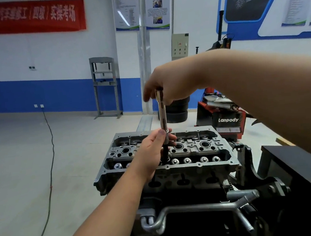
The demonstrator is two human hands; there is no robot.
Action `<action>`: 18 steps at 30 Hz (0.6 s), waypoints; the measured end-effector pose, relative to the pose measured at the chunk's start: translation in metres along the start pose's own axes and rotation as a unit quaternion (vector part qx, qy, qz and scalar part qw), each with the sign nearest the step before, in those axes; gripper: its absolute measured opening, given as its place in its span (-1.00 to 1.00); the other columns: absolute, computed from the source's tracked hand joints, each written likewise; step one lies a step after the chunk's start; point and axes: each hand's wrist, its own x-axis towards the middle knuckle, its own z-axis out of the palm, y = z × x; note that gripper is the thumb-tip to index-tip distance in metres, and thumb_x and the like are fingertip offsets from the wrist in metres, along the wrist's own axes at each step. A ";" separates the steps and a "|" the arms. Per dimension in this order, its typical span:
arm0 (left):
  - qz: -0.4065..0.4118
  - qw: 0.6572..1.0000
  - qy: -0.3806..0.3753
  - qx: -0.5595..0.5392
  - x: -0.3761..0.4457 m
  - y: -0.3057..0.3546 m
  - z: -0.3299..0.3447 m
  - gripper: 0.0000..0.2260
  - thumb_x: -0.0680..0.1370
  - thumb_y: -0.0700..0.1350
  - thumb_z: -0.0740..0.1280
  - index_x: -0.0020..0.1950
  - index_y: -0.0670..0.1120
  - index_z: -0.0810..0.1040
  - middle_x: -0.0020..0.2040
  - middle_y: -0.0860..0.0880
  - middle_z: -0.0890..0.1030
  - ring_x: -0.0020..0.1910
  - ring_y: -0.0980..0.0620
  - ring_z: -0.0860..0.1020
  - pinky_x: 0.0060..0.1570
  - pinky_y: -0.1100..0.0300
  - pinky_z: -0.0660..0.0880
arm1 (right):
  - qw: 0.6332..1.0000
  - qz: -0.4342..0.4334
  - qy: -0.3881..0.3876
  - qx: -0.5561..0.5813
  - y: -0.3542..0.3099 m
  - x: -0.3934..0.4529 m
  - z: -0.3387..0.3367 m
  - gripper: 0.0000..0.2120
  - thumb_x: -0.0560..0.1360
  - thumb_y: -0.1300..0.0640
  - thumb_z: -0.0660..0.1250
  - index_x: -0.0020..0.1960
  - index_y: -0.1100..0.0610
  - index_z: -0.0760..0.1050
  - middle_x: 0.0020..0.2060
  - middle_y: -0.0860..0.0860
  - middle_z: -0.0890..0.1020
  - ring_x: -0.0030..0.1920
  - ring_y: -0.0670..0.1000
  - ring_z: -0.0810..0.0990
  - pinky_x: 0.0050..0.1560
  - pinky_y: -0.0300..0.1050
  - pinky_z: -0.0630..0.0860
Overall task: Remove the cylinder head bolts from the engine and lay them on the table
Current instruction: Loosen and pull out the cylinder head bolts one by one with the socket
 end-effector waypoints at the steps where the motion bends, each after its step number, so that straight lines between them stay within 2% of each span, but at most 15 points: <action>1: 0.009 1.000 0.010 -0.007 0.001 0.000 0.001 -0.63 0.65 0.24 0.23 0.13 -0.01 0.63 -0.06 0.05 0.72 0.01 0.05 0.67 0.19 -0.05 0.56 | 1.000 0.005 0.004 -0.004 0.000 0.001 0.002 -0.64 0.54 0.10 0.38 0.30 -0.15 0.51 0.07 -0.12 0.58 -0.05 -0.07 0.60 -0.38 -0.34 0.44; 2: 0.019 0.999 0.023 -0.014 0.001 0.001 0.002 -0.61 0.60 0.26 0.30 0.10 -0.05 0.62 -0.10 0.06 0.72 -0.04 0.07 0.66 0.12 0.01 0.56 | 1.000 0.021 0.013 -0.017 0.000 0.004 0.005 -0.68 0.55 -0.06 0.38 0.29 -0.08 0.51 0.04 -0.07 0.62 -0.07 -0.04 0.64 -0.34 -0.27 0.46; 3: 0.029 0.999 0.038 -0.017 0.001 0.000 0.003 -0.59 0.52 0.25 0.36 0.09 -0.08 0.60 -0.13 0.08 0.71 -0.08 0.10 0.66 0.06 0.08 0.54 | 0.998 0.044 0.023 -0.029 0.001 0.006 0.008 -0.66 0.56 -0.20 0.33 0.18 0.02 0.55 -0.08 -0.03 0.68 -0.19 -0.02 0.69 -0.35 -0.22 0.48; 5: 0.043 0.997 0.064 -0.006 0.001 -0.001 0.004 -0.53 0.38 0.27 0.44 0.05 -0.07 0.56 -0.20 0.11 0.70 -0.13 0.14 0.67 0.00 0.16 0.51 | 0.995 0.083 0.054 -0.030 0.001 0.012 0.011 -0.53 0.59 -0.27 0.21 -0.07 0.14 0.56 -0.45 -0.01 0.65 -0.49 -0.04 0.64 -0.41 -0.20 0.47; 6: 0.047 0.996 0.071 0.002 0.001 -0.002 0.005 -0.52 0.35 0.28 0.46 0.03 -0.06 0.55 -0.22 0.12 0.69 -0.15 0.15 0.67 -0.02 0.16 0.50 | 0.994 0.087 0.061 -0.033 0.001 0.014 0.011 -0.53 0.61 -0.23 0.19 -0.11 0.16 0.56 -0.51 -0.01 0.60 -0.52 -0.03 0.60 -0.42 -0.21 0.44; 8: 0.042 0.997 0.068 0.011 0.001 -0.002 0.004 -0.50 0.37 0.35 0.43 0.05 -0.02 0.55 -0.20 0.14 0.69 -0.13 0.17 0.66 -0.01 0.11 0.49 | 0.996 0.067 0.046 -0.030 0.000 0.014 0.008 -0.68 0.64 -0.07 0.24 -0.04 0.16 0.59 -0.38 0.00 0.60 -0.41 -0.01 0.57 -0.47 -0.25 0.41; 9: 0.030 0.998 0.054 0.010 0.001 -0.002 0.003 -0.49 0.42 0.41 0.37 0.08 0.02 0.58 -0.16 0.15 0.69 -0.09 0.17 0.67 0.02 0.08 0.50 | 0.998 0.046 0.039 -0.023 0.000 0.010 0.005 -0.81 0.63 0.04 0.27 -0.01 0.10 0.61 -0.28 -0.03 0.62 -0.35 -0.05 0.58 -0.50 -0.30 0.40; 10: 0.014 0.999 0.038 0.005 0.001 -0.002 0.002 -0.50 0.47 0.46 0.29 0.10 0.08 0.61 -0.10 0.14 0.71 -0.02 0.15 0.67 0.07 0.04 0.51 | 0.999 0.022 0.039 -0.014 -0.001 0.005 0.001 -0.86 0.60 0.15 0.29 0.01 0.00 0.63 -0.19 -0.09 0.62 -0.29 -0.16 0.58 -0.50 -0.39 0.38; 12: -0.008 1.000 0.018 -0.006 0.001 -0.001 0.000 -0.59 0.56 0.40 0.17 0.11 0.19 0.66 0.02 0.09 0.73 0.11 0.07 0.67 0.21 -0.01 0.51 | 0.999 -0.021 0.036 -0.009 -0.002 -0.002 0.000 -0.69 0.56 0.25 0.32 0.12 -0.15 0.60 -0.04 -0.23 0.55 -0.21 -0.36 0.54 -0.46 -0.50 0.34; 13: -0.010 1.000 0.014 -0.010 0.001 0.000 0.000 -0.62 0.58 0.35 0.17 0.11 0.18 0.67 0.03 0.07 0.74 0.13 0.06 0.67 0.25 -0.02 0.50 | 0.998 -0.031 0.046 -0.005 -0.003 -0.004 0.002 -0.66 0.55 0.19 0.36 0.23 -0.15 0.56 0.02 -0.23 0.52 -0.15 -0.36 0.53 -0.42 -0.47 0.34; 14: -0.004 1.000 0.016 -0.015 0.001 0.001 0.000 -0.62 0.60 0.32 0.20 0.11 0.13 0.67 0.02 0.06 0.74 0.11 0.08 0.67 0.25 -0.02 0.49 | 0.998 -0.030 0.051 -0.020 -0.004 -0.003 0.006 -0.66 0.56 0.07 0.39 0.31 -0.12 0.51 0.07 -0.19 0.53 -0.08 -0.27 0.54 -0.36 -0.38 0.34; 15: 0.006 1.000 0.022 -0.021 0.001 0.001 0.002 -0.63 0.60 0.29 0.24 0.09 0.06 0.67 -0.02 0.07 0.74 0.06 0.10 0.68 0.24 -0.01 0.48 | 0.997 -0.013 0.056 -0.046 -0.007 -0.002 0.011 -0.67 0.56 -0.09 0.36 0.29 -0.05 0.52 0.08 -0.13 0.57 -0.05 -0.14 0.57 -0.33 -0.30 0.32; 16: 0.018 0.999 0.032 -0.025 0.000 0.001 0.003 -0.63 0.56 0.25 0.29 0.09 -0.01 0.65 -0.08 0.08 0.72 0.01 0.12 0.67 0.22 0.02 0.47 | 0.995 0.014 0.059 -0.075 -0.007 0.001 0.015 -0.65 0.57 -0.21 0.30 0.16 0.03 0.57 0.00 -0.06 0.63 -0.12 -0.04 0.60 -0.34 -0.25 0.34; 18: 0.038 0.998 0.052 -0.022 0.001 0.000 0.004 -0.60 0.46 0.22 0.38 0.09 -0.07 0.60 -0.15 0.11 0.70 -0.06 0.15 0.65 0.20 0.06 0.47 | 0.989 0.065 0.098 -0.085 -0.007 0.008 0.019 -0.57 0.62 -0.24 0.18 -0.17 0.10 0.48 -0.26 0.01 0.60 -0.33 0.00 0.60 -0.42 -0.19 0.38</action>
